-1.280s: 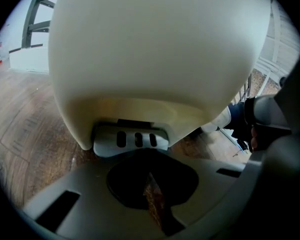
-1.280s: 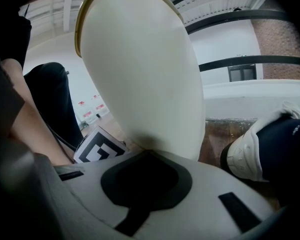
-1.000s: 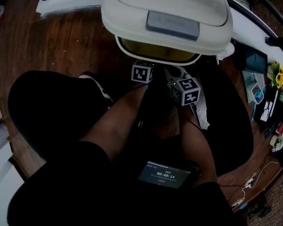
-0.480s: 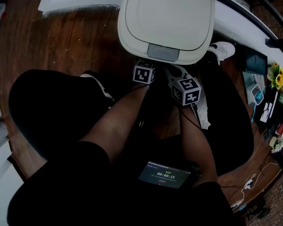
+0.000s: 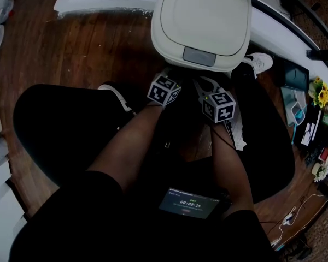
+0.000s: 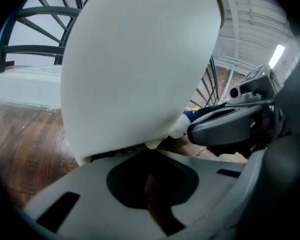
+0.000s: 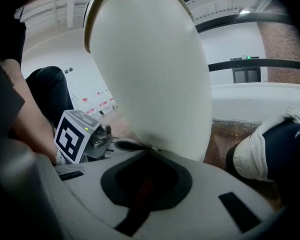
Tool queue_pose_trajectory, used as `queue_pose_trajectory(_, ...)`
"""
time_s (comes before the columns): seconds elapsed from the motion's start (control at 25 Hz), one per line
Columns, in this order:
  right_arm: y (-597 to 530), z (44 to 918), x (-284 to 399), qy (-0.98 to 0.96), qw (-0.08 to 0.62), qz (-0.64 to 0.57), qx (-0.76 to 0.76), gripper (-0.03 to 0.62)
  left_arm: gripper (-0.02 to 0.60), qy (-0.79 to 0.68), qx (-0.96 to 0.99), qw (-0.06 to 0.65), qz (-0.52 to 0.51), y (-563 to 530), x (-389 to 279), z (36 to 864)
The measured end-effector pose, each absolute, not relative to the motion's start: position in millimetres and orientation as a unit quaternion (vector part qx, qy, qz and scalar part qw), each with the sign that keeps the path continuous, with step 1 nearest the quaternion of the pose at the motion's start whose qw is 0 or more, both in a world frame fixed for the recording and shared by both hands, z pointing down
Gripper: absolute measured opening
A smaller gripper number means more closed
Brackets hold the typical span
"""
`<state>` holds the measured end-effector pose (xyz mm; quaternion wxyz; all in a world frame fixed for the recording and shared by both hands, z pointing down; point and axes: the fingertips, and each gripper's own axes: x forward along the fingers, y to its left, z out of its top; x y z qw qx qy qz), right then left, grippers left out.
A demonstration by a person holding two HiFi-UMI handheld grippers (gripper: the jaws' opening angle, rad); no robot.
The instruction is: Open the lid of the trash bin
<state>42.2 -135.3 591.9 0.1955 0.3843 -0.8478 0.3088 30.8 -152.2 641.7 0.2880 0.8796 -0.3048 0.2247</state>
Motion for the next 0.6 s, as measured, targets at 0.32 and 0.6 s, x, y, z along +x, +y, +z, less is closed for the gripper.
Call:
queue_pose_trajectory(0.32,-116,556,28,-0.864,0.192,0.271,0.379,0.017,0.026,-0.291,0.903,0.244,0.202,-129,11,577)
queue_pose_trajectory(0.6,-103,472,15,-0.897,0.112,0.195,0.380,0.017,0.026,-0.316,0.919,0.207,0.109,-109,3,491)
